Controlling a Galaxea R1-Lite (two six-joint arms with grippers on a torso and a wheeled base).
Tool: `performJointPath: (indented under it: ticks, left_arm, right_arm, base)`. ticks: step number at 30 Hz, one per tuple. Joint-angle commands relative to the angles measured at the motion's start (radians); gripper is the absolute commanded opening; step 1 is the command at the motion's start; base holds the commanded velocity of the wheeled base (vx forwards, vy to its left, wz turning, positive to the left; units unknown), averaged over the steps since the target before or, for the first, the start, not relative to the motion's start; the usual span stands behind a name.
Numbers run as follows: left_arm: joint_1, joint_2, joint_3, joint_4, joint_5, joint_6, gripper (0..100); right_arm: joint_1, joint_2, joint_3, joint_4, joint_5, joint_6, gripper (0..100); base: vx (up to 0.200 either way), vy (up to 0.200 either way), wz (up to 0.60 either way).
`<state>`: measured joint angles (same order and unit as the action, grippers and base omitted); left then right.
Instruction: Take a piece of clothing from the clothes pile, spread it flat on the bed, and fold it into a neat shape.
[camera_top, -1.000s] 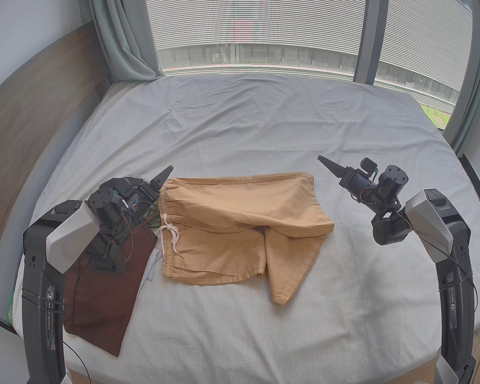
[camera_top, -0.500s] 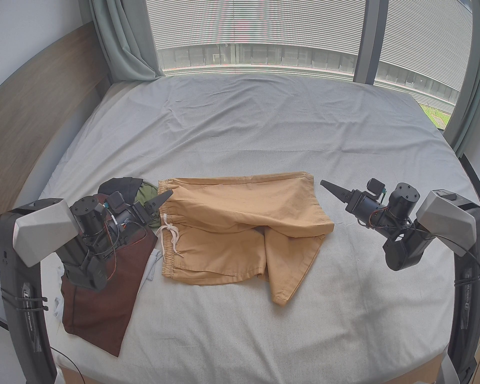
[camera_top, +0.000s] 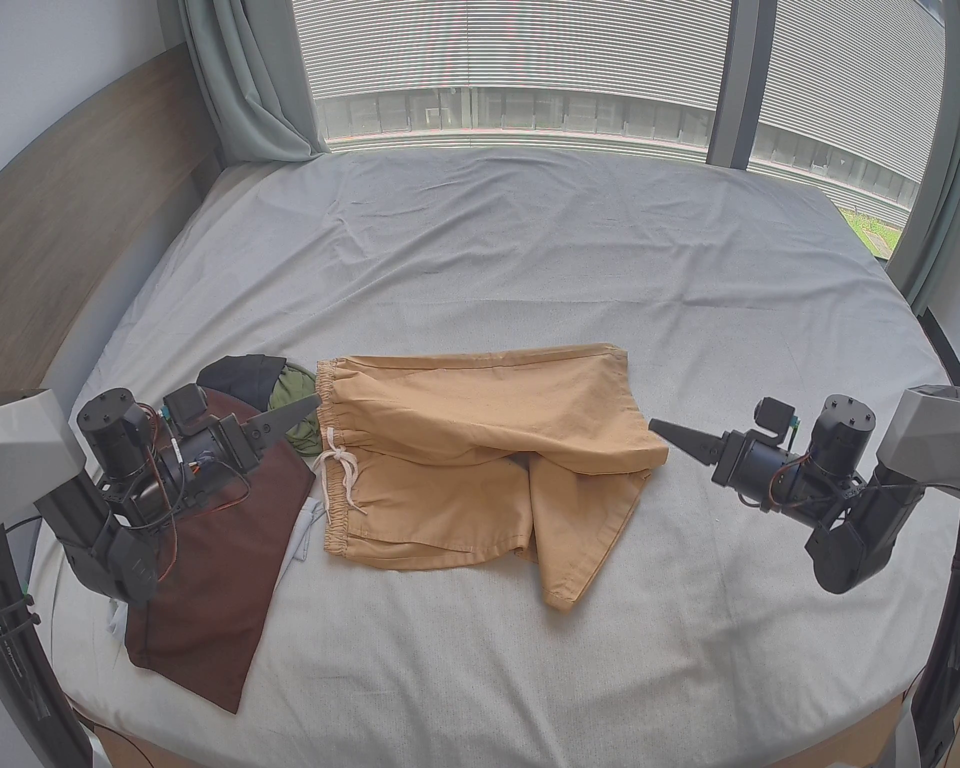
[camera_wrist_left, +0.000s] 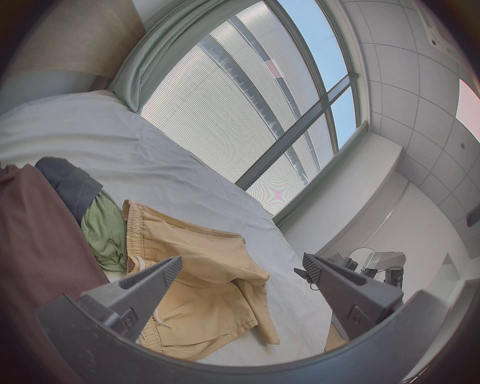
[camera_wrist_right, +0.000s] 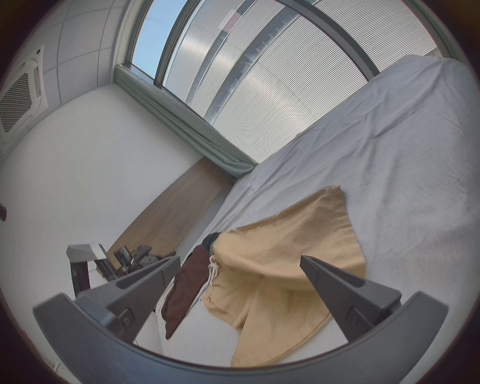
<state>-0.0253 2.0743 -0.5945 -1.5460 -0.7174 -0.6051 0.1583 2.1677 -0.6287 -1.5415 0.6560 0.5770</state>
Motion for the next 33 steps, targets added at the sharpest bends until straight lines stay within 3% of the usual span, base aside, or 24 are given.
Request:
performJointPath:
  ticks: [1, 6, 10, 13, 16, 29, 33]
  left_arm:
    - [0.015, -0.065, 0.036, 0.001, -0.013, 0.024, 100]
    - [0.025, -0.049, 0.045, 0.004, -0.013, 0.073, 100]
    - [0.03, 0.003, 0.064, 0.007, -0.011, 0.196, 100]
    - [0.03, 0.084, 0.053, 0.012, 0.016, 0.352, 100]
    - [0.025, 0.109, 0.048, 0.012, 0.05, 0.39, 100]
    - [0.013, 0.156, 0.059, 0.003, 0.072, 0.409, 100]
    - [0.008, 0.155, 0.062, 0.001, 0.07, 0.409, 100]
  right_arm:
    - [0.041, -0.054, 0.119, 0.0, 0.007, -0.063, 100]
    - [0.066, -0.038, 0.127, 0.0, 0.001, -0.08, 100]
    - [0.069, -0.019, 0.133, 0.0, -0.001, -0.08, 100]
    - [0.067, 0.023, 0.13, 0.0, -0.009, -0.077, 100]
    - [0.067, 0.04, 0.135, 0.0, -0.013, -0.074, 100]
    - [0.076, 0.116, 0.124, 0.0, -0.019, -0.046, 100]
    - [0.083, 0.176, 0.08, 0.0, -0.075, 0.012, 100]
  base:
    - [0.0, 0.0, 0.0]
    - [0.0, 0.0, 0.0]
    - [0.0, 0.0, 0.0]
    - [0.0, 0.0, 0.0]
    - [0.0, 0.0, 0.0]
    - [0.0, 0.0, 0.0]
    - [0.0, 0.0, 0.0]
